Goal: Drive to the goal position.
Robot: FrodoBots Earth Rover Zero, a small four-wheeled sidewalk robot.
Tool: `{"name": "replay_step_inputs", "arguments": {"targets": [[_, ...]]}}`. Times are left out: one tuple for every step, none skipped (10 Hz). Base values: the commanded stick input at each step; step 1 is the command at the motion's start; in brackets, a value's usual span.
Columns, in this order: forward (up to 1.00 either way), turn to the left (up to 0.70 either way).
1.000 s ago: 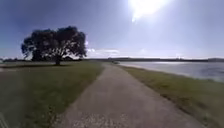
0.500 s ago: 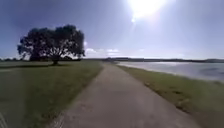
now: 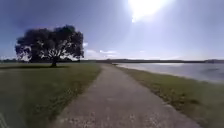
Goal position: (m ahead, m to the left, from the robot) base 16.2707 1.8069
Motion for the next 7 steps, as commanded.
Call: {"name": "replay_step_inputs", "arguments": {"targets": [[0.85, 0.00], [0.85, 0.00], [0.85, 0.00], [0.85, 0.00], [0.85, 0.00], [0.85, 0.00], [0.85, 0.00]]}}
